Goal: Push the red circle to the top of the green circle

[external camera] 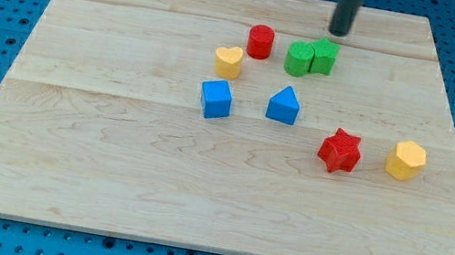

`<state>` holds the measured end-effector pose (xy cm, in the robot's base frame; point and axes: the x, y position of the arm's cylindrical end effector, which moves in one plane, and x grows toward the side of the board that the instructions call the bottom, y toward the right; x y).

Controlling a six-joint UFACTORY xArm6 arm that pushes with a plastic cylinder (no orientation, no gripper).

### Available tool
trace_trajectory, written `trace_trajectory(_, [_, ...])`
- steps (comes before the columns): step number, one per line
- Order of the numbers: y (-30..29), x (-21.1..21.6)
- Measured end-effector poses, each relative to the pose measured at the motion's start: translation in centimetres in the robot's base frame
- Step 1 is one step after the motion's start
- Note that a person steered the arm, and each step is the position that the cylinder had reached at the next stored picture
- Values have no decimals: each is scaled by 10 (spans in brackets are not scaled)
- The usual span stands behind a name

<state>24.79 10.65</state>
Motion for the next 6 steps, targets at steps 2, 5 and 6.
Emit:
trace_trajectory(2, [-123,21])
trace_trajectory(5, [-71,66])
trace_trajectory(6, [-71,64])
